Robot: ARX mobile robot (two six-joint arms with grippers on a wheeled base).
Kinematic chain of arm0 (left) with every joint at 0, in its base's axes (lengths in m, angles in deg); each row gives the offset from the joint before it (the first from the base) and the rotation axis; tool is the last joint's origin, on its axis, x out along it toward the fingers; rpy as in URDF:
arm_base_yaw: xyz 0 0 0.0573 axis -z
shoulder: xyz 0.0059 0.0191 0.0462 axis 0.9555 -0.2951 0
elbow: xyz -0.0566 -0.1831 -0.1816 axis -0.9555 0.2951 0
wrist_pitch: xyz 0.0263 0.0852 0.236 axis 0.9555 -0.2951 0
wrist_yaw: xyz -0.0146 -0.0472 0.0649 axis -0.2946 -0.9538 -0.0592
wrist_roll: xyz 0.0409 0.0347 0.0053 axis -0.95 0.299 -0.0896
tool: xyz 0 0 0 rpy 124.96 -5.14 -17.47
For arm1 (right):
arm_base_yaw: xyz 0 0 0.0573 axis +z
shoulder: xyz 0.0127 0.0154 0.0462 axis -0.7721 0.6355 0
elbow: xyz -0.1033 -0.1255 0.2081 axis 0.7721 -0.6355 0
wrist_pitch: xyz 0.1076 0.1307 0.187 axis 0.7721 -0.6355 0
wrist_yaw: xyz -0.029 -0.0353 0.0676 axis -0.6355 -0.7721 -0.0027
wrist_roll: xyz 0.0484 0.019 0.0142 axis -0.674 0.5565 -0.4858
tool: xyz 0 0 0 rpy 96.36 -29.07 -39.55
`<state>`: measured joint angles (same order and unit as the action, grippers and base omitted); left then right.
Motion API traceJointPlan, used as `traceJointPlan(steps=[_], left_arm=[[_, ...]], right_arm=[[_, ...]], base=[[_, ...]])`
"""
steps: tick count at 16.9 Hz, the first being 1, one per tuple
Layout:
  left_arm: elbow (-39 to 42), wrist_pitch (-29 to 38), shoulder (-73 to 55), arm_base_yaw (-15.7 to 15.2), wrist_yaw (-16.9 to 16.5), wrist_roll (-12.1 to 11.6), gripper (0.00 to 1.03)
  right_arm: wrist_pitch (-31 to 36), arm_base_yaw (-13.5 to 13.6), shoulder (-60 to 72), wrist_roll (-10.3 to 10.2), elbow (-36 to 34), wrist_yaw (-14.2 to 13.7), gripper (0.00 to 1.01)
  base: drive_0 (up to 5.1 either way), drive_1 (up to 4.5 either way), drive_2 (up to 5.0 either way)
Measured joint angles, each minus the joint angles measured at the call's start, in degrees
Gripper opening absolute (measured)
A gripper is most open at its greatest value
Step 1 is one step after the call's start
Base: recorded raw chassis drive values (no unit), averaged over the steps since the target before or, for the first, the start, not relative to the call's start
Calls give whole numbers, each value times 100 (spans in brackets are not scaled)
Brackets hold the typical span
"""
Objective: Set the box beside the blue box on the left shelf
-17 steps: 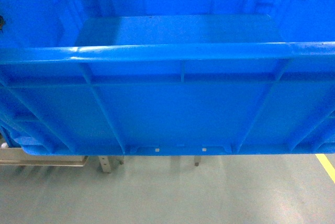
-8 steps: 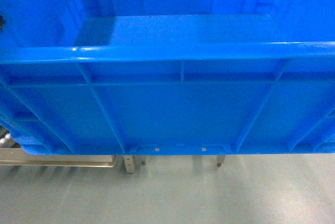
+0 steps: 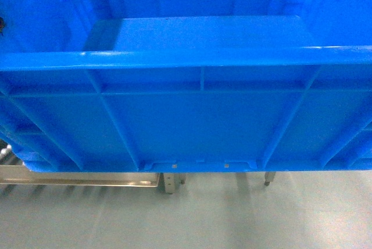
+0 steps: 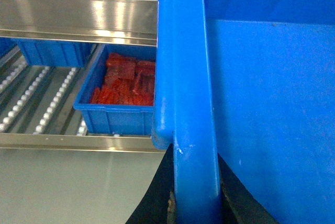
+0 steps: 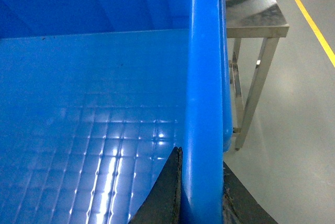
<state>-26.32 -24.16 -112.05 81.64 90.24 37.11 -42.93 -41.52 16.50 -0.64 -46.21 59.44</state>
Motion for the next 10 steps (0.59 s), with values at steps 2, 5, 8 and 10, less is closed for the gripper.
traceJointPlan(steps=[2,5,8,10], left_arm=[[0,-2,0,-2,-2,0,6],[0,4,0,-2,-2,2,6],[0,-11,0,-2,0,2,6],[0,-9,0,-2,-2,2,6]], right_arm=[[-24,0,0,-4,0,-7,9],[-2,0,0,-2,0,0,9],[-20,0,0,-2,0,0,9],[-2,0,0,-2,0,-2,9]], base=[[-492,245,245],[-492,245,245],[-492,245,245],[-492,245,245]])
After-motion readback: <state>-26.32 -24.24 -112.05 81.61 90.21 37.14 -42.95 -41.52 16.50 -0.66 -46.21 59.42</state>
